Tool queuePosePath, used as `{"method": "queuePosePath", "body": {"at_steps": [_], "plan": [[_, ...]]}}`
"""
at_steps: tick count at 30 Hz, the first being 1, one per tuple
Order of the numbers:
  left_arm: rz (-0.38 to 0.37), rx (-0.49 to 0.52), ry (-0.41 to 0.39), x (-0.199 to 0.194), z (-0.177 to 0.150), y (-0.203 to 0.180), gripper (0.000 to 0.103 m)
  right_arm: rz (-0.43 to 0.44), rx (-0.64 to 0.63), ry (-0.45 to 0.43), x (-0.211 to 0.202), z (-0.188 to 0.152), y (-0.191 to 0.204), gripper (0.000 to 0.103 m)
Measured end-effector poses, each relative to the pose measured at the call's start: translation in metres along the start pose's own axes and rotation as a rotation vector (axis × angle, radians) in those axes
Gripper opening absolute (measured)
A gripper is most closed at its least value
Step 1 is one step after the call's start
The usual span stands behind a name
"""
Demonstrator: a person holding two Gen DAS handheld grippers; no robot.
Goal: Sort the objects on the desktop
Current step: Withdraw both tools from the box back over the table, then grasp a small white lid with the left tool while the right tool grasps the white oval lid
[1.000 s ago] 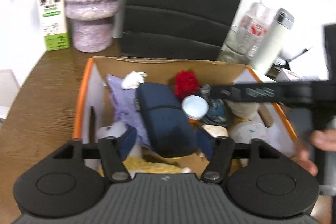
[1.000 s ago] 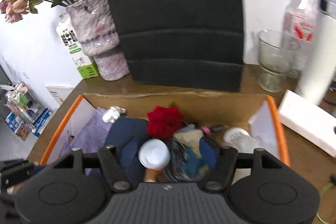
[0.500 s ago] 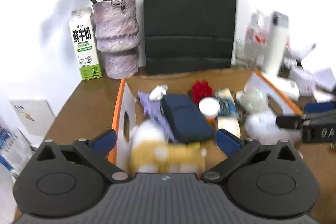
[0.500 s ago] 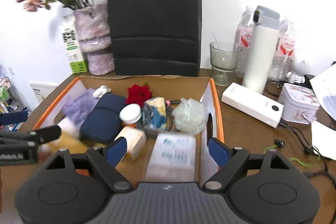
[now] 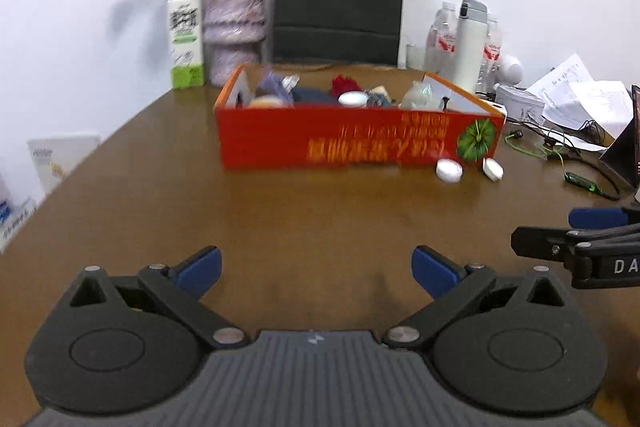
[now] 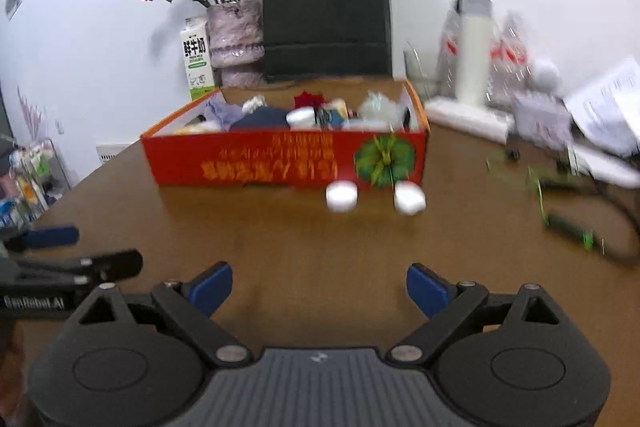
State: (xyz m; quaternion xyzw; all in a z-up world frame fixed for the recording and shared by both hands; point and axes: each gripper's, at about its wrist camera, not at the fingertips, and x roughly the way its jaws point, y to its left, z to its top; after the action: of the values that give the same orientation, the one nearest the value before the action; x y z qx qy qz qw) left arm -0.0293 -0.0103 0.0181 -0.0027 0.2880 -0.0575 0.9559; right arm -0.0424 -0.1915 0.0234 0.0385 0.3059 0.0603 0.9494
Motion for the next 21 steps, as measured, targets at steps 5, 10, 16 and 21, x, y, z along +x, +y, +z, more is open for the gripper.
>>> {"method": "queuePosePath", "body": {"at_steps": [5,10,16,21], "plan": [[0.029,0.001,-0.026,-0.022,-0.02,-0.003,0.103,-0.033,-0.057,0.011,-0.023,-0.035,0.013,0.095],[0.03,-0.021,-0.007,-0.018,-0.02,-0.001,0.103,-0.026,-0.032,-0.02,-0.037,-0.047,0.012,0.095],[-0.012,-0.042,0.036,-0.011,-0.023,0.0,0.103,-0.026,0.001,0.01,-0.029,-0.044,0.006,0.095],[-0.025,-0.028,0.025,-0.01,-0.02,-0.004,0.103,0.017,0.036,0.025,-0.024,-0.038,-0.005,0.095]]}}
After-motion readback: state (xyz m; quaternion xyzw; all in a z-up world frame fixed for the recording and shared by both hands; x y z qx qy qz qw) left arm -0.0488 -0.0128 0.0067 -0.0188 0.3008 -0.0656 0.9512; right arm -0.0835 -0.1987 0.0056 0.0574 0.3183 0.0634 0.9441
